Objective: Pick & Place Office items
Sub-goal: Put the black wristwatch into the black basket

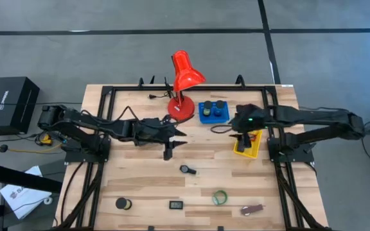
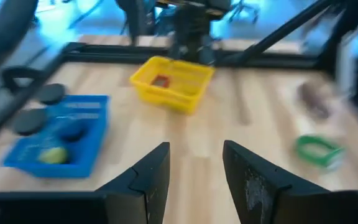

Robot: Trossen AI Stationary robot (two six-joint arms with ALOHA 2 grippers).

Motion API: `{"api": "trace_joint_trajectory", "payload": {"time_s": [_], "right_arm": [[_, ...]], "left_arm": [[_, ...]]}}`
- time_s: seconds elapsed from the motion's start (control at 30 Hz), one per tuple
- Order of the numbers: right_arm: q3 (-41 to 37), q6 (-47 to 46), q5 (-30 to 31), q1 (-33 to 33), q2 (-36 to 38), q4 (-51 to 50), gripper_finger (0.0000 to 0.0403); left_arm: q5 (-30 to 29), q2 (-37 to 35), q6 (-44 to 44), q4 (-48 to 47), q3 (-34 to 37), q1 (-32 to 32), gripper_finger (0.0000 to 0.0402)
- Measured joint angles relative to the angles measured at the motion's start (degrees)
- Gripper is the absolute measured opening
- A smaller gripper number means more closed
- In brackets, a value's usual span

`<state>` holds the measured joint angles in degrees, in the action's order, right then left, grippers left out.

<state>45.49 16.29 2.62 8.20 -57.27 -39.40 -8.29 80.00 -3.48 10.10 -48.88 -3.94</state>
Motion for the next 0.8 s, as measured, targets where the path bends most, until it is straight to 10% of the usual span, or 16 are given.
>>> {"api": "trace_joint_trajectory", "payload": {"time_s": [0.33,0.8], "right_arm": [[-3.3,-1.8,0.4,3.1,14.2,6.4,0.0249],[-3.3,-2.8,0.2,3.0,11.1,6.6,0.0249]], "left_arm": [[1.4,14.0,1.1,15.3,-0.1,-6.1,0.0143],[5.1,31.5,-1.2,-0.2,-14.0,-9.9,0.0202]]}}
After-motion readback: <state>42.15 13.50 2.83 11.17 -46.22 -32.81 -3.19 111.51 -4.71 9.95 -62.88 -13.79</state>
